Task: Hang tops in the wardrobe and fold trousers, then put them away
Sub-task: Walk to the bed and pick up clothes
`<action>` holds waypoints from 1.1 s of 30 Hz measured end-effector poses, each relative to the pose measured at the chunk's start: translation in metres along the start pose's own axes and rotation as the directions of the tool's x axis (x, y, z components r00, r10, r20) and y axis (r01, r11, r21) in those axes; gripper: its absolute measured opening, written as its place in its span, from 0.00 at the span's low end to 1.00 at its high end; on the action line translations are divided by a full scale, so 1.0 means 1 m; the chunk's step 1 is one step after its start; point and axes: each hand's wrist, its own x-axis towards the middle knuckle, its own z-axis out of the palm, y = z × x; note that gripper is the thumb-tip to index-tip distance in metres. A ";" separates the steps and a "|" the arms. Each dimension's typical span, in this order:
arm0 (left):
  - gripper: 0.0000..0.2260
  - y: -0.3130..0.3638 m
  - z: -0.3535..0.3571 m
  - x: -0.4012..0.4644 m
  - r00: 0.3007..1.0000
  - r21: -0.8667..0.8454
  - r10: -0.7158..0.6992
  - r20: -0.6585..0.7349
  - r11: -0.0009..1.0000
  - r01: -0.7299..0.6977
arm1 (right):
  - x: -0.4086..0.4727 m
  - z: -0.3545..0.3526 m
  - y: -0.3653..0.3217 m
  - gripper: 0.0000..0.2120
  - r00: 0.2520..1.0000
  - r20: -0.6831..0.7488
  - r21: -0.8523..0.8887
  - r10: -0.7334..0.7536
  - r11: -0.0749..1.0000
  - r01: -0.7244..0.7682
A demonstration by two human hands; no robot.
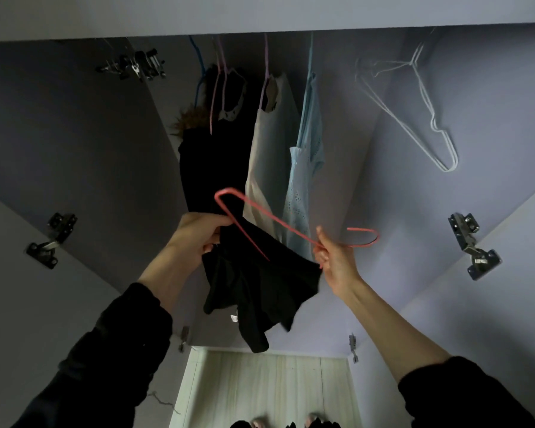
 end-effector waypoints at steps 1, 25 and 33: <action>0.05 0.003 -0.006 0.003 0.998 0.013 0.026 -0.052 1.000 -0.026 | 0.001 -0.003 -0.001 0.15 0.999 0.001 -0.122 -0.043 0.992 0.043; 0.07 -0.025 0.016 -0.007 0.809 0.765 0.446 0.382 0.338 -0.548 | -0.002 0.061 -0.068 0.23 0.903 0.420 -0.854 0.091 0.375 0.360; 0.07 -0.019 0.000 -0.004 0.638 0.696 0.718 0.279 0.307 -0.649 | -0.008 0.050 -0.101 0.03 0.790 0.576 -0.803 0.210 0.324 0.500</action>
